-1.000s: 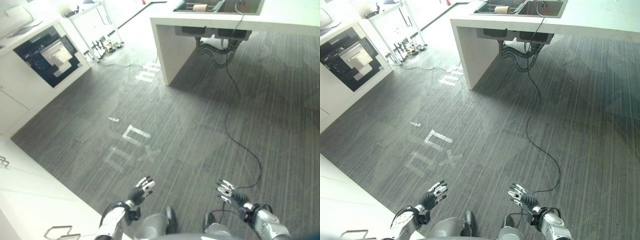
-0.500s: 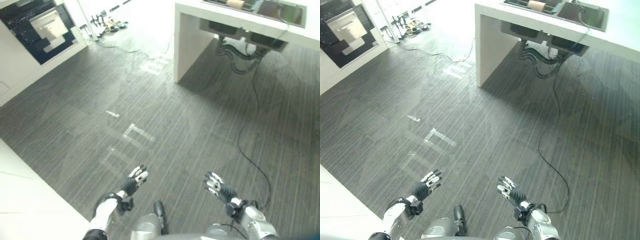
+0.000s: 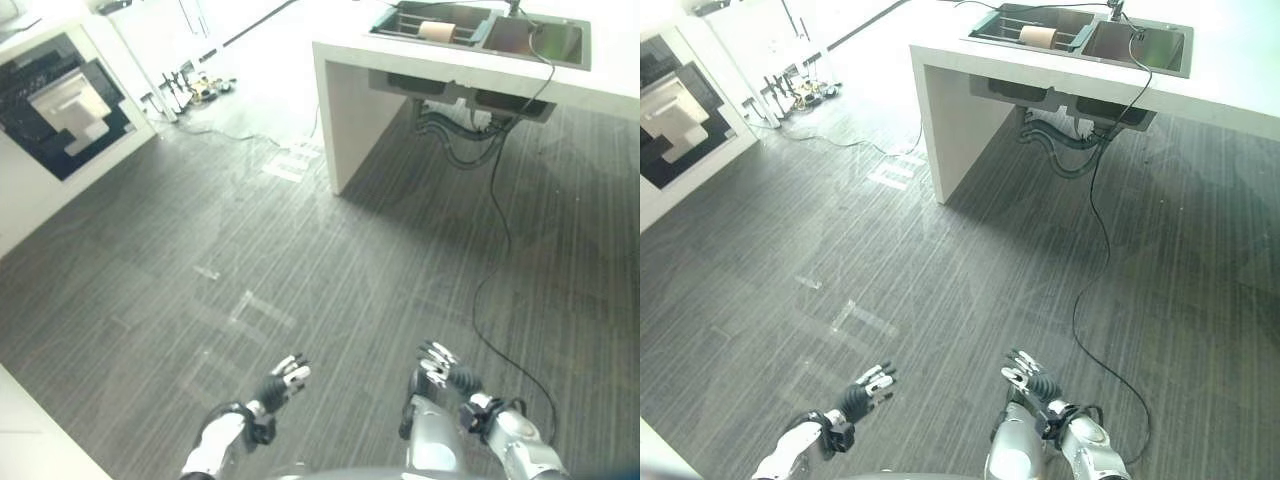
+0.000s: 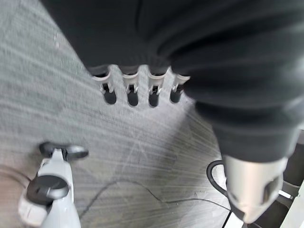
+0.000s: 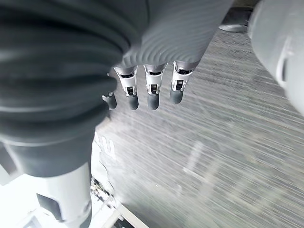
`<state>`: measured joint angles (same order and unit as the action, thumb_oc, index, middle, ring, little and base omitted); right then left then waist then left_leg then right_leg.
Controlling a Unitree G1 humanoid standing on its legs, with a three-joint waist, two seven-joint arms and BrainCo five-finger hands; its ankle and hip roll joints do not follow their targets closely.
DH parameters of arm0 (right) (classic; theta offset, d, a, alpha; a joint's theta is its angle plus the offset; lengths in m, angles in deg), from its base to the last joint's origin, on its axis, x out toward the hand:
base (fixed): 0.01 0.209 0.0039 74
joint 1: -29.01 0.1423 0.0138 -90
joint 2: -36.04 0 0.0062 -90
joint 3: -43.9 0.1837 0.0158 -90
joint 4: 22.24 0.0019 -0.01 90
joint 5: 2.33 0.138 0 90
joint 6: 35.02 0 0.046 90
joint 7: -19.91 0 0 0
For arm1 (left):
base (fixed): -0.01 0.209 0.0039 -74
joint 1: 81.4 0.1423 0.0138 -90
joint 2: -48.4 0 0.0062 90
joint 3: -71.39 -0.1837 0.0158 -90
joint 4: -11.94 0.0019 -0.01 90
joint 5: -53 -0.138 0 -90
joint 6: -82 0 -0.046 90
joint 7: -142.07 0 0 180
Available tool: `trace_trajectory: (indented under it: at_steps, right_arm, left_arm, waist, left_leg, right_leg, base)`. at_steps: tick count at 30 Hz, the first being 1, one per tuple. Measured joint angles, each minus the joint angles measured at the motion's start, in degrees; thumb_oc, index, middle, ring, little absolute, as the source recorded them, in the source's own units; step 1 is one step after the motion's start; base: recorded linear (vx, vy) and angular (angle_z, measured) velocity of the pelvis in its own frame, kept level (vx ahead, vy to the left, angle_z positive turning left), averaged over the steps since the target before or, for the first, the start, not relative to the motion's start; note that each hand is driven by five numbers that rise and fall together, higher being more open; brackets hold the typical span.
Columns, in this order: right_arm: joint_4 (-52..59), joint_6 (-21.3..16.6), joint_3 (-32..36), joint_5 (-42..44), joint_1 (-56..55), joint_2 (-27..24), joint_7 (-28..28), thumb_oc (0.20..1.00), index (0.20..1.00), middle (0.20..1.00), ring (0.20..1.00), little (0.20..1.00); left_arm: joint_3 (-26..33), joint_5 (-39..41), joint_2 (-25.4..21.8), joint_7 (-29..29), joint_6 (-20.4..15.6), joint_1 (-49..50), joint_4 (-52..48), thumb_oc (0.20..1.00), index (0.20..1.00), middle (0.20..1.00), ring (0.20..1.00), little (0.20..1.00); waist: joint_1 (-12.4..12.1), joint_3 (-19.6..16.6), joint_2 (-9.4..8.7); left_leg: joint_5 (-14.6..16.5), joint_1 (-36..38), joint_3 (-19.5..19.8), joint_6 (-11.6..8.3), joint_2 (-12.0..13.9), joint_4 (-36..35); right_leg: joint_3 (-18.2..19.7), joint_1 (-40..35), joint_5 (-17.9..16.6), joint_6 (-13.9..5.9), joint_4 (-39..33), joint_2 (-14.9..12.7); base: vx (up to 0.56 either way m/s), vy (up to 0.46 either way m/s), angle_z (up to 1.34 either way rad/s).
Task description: Place the dishes in the dishwasher.
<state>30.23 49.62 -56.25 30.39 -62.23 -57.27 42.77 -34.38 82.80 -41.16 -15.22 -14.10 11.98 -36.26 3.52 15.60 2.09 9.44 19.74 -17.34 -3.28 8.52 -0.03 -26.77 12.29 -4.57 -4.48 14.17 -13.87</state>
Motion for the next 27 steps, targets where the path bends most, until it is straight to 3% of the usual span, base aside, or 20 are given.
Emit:
trace_trajectory:
  at_steps: [2, 4, 6, 9, 11, 12, 13, 14, 15, 16, 17, 18, 19, 20, 22, 23, 24, 26, 27]
  right_arm:
    - [0.11, -0.06, 0.03, 0.01, 1.03, -1.31, 0.27, 1.000, 1.000, 1.000, 1.000, 1.000]
    - [0.40, -0.12, 0.46, 0.02, 1.69, -2.20, 0.26, 1.000, 1.000, 1.000, 1.000, 1.000]
    - [0.57, -0.08, 0.05, 0.01, 1.47, -2.52, 0.36, 1.000, 1.000, 1.000, 1.000, 1.000]
    - [0.89, -0.05, -0.36, -0.02, 1.31, -2.67, 1.14, 1.000, 1.000, 1.000, 1.000, 1.000]
    - [1.19, 0.03, -0.54, -0.08, 1.68, -2.65, 1.69, 1.000, 1.000, 1.000, 1.000, 1.000]
    - [1.81, 0.01, -0.47, -0.18, 1.87, -2.66, 1.90, 1.000, 1.000, 1.000, 1.000, 1.000]
    - [0.84, 0.08, -0.49, -0.28, 2.20, -2.69, 1.98, 1.000, 1.000, 1.000, 1.000, 1.000]
    - [0.23, 0.10, -0.52, -0.28, 2.86, -2.85, 1.92, 1.000, 1.000, 1.000, 1.000, 1.000]
    - [-0.10, -0.05, 0.00, -0.24, 2.67, -3.29, 1.92, 1.000, 1.000, 1.000, 1.000, 1.000]
    - [-0.93, 0.69, -0.23, -0.25, 2.62, -3.39, 1.88, 1.000, 1.000, 1.000, 1.000, 1.000]
    - [-0.98, 0.70, -0.24, -0.24, 2.61, -3.11, 1.95, 1.000, 1.000, 1.000, 1.000, 1.000]
    - [0.16, 0.71, -0.28, -0.27, 1.86, -2.10, 1.92, 1.000, 1.000, 1.000, 1.000, 1.000]
    - [0.37, 0.79, -1.45, -0.28, 1.89, -2.04, 1.81, 1.000, 1.000, 1.000, 1.000, 1.000]
    - [-0.31, 0.92, -2.35, -0.29, 2.09, -2.07, 1.69, 1.000, 1.000, 1.000, 1.000, 1.000]
    - [-0.67, 1.41, -4.33, -0.58, 0.92, -1.98, 1.64, 1.000, 1.000, 1.000, 1.000, 1.000]
    - [-0.73, 1.26, -4.47, -0.61, 0.57, -2.03, 1.66, 1.000, 1.000, 1.000, 1.000, 1.000]
    - [-0.83, 1.18, -4.63, -0.64, 0.03, -2.18, 1.65, 1.000, 1.000, 1.000, 1.000, 1.000]
    - [-0.73, 1.17, -5.00, -0.69, -0.71, -3.48, 1.69, 1.000, 1.000, 1.000, 1.000, 1.000]
    - [-1.93, 1.07, -4.78, -0.68, -0.37, -3.20, 1.55, 1.000, 1.000, 1.000, 1.000, 1.000]
  left_arm:
    - [-0.13, -0.02, 0.13, 0.10, 0.00, -1.13, -0.07, 1.000, 1.000, 1.000, 1.000, 1.000]
    - [0.11, -0.04, -0.18, 0.07, -0.01, -2.66, -0.15, 1.000, 1.000, 1.000, 1.000, 1.000]
    - [0.11, -0.05, -0.20, 0.11, 0.02, -3.57, -0.26, 1.000, 1.000, 1.000, 1.000, 1.000]
    - [0.05, -0.05, -0.08, 0.16, 0.36, -3.59, -0.27, 1.000, 1.000, 1.000, 1.000, 1.000]
    - [0.07, 0.05, -0.08, 0.14, 0.54, -3.72, -0.21, 1.000, 1.000, 1.000, 1.000, 1.000]
    - [0.23, 0.43, -0.09, 0.50, 0.45, -4.24, 0.31, 1.000, 1.000, 1.000, 1.000, 1.000]
    - [0.59, 0.54, 0.57, 0.56, 0.45, -4.80, 2.28, 1.000, 1.000, 1.000, 1.000, 1.000]
    - [0.43, 0.51, 1.23, 0.64, 0.61, -4.28, 3.66, 1.000, 1.000, 1.000, 1.000, 1.000]
    - [0.37, 0.52, 1.91, 1.10, 0.78, -4.03, 3.69, 1.000, 1.000, 1.000, 1.000, 1.000]
    - [0.37, 0.55, 1.81, 1.54, 0.69, -4.36, 2.88, 1.000, 1.000, 1.000, 1.000, 1.000]
    - [0.39, 0.57, 1.42, 1.74, 0.71, -4.17, 2.64, 1.000, 1.000, 1.000, 1.000, 1.000]
    - [-0.07, 0.62, 0.73, 1.68, 1.01, -2.17, 1.13, 1.000, 1.000, 1.000, 1.000, 1.000]
    - [-0.08, 0.73, 0.63, 1.65, 0.96, -0.79, 0.05, 1.000, 1.000, 1.000, 1.000, 1.000]
    - [0.05, 0.73, 0.76, 1.63, 1.11, -0.67, 0.01, 1.000, 1.000, 1.000, 1.000, 1.000]
    - [0.27, 0.74, 0.86, 1.26, 1.33, 1.05, 0.00, 1.000, 1.000, 1.000, 1.000, 1.000]
    - [0.30, 0.63, 0.89, 1.45, 1.34, 1.49, 0.00, 1.000, 1.000, 1.000, 1.000, 1.000]
    - [0.38, 0.54, 0.90, 1.79, 1.39, 1.62, 0.28, 1.000, 1.000, 1.000, 1.000, 1.000]
    - [0.42, 0.51, 1.23, 1.82, 1.40, 1.68, -0.01, 1.000, 1.000, 1.000, 1.000, 1.000]
    - [0.60, 0.40, 1.08, 1.73, 1.38, 0.64, 0.20, 1.000, 1.000, 1.000, 1.000, 1.000]
  waist:
    - [-0.13, 0.02, -0.24]
    - [0.26, 0.01, -0.38]
    - [0.33, 0.00, -0.28]
    - [0.69, -0.03, -0.16]
    - [0.73, -0.32, 0.00]
    - [0.76, -0.51, -0.20]
    - [0.13, -0.58, -0.45]
    - [-0.46, -0.72, -0.67]
    - [0.47, -0.86, -0.56]
    - [-0.66, -0.85, -1.91]
    - [-0.90, -0.89, -2.32]
    - [-1.24, -1.72, -2.24]
    - [-1.61, -2.11, -1.82]
    - [-2.27, -2.13, -0.90]
    - [-4.47, -1.31, -1.03]
    - [-4.48, -1.28, -1.00]
    - [-4.32, -1.13, -1.22]
    - [-3.93, -2.05, 0.22]
    - [-3.79, -2.01, -0.14]
  left_leg:
    - [2.14, -1.49, 1.03, -0.39, -0.38, 4.19]
    - [2.73, -2.48, 0.78, 0.07, -1.14, 6.65]
    - [2.30, -2.23, 2.61, -1.07, -0.52, 8.62]
    - [-0.16, -2.61, 3.33, -4.95, -0.14, 11.38]
    - [-3.17, -3.89, 4.84, -9.59, 0.52, 15.07]
    - [-6.19, -7.79, 7.60, -11.08, 0.80, 22.67]
    - [-10.98, -12.65, 9.34, -10.75, 0.97, 32.09]
    - [-13.47, -16.71, 10.75, -11.50, 0.78, 39.54]
    - [-11.58, -22.85, 10.18, -9.51, 0.52, 46.24]
    - [-7.39, -28.81, 6.11, -3.11, -0.34, 45.30]
    - [-5.94, -31.62, 4.15, -0.68, -0.67, 39.90]
    - [-5.38, -31.64, 2.76, 1.29, -1.60, 20.74]
    - [-7.65, -29.51, 3.27, 0.30, -2.01, 3.48]
    - [-10.03, -29.09, 6.36, -1.54, -1.53, -5.75]
    - [-12.96, -30.72, 9.03, -3.13, 2.01, -5.25]
    - [-13.18, -30.59, 7.59, -3.42, 2.83, -4.40]
    - [-13.50, -30.60, 2.71, -2.86, 3.95, -1.41]
    - [-12.76, -28.31, 1.22, -1.67, 3.28, 0.26]
    - [-16.90, -26.92, 2.76, -0.54, 1.39, -1.00]
  right_leg:
    - [0.69, -0.17, 2.56, 3.98, 2.83, 0.27]
    - [0.76, -0.32, 5.34, 4.02, 5.71, 0.40]
    - [0.88, -0.49, 7.25, 3.55, 7.94, 0.51]
    - [0.99, -1.74, 8.21, 3.15, 7.59, 0.67]
    - [1.19, -2.14, 9.16, 4.23, 8.12, 1.10]
    - [1.69, -2.25, 10.90, 6.06, 8.37, 1.81]
    - [3.00, -2.47, 11.44, 6.83, 8.10, 2.25]
    - [4.52, -4.34, 11.00, 7.16, 5.38, 2.76]
    - [4.63, -6.78, 12.00, 8.37, 2.60, 3.34]
    - [5.15, -10.49, 11.09, 8.47, -2.05, 4.11]
    - [5.17, -13.42, 10.24, 7.58, -5.10, 5.54]
    - [6.37, -16.65, 10.25, 5.07, -9.53, 7.68]
    - [7.89, -17.88, 9.67, 4.14, -11.57, 8.92]
    - [8.84, -19.28, 7.85, 4.65, -13.70, 10.27]
    - [11.57, -24.16, 8.38, 3.58, -16.28, 10.99]
    - [11.89, -24.95, 8.91, 2.92, -16.76, 10.60]
    - [11.96, -26.85, 9.58, 2.13, -17.37, 9.58]
    - [12.04, -28.18, 11.28, -0.63, -16.50, 8.28]
    - [12.12, -28.61, 12.64, -2.54, -14.94, 6.53]
  base:
    - [0.33, -0.160, -0.12]
    - [0.39, -0.176, -0.03]
    - [0.32, -0.141, -0.05]
    - [0.23, -0.115, -0.11]
    - [0.36, -0.228, -0.23]
    - [0.36, -0.236, -0.44]
    - [0.20, -0.090, -0.75]
    - [0.21, -0.023, -0.62]
    - [0.24, 0.059, -0.60]
    - [0.36, 0.230, -0.33]
    - [0.54, 0.421, -0.66]
    - [0.52, 0.417, -0.67]
    - [0.47, 0.337, -0.76]
    - [0.28, 0.168, -0.69]
    - [0.39, 0.362, -0.87]
    - [0.32, 0.347, -0.67]
    - [0.20, 0.200, -0.28]
    - [0.26, 0.226, -0.17]
    - [0.30, 0.220, -0.22]
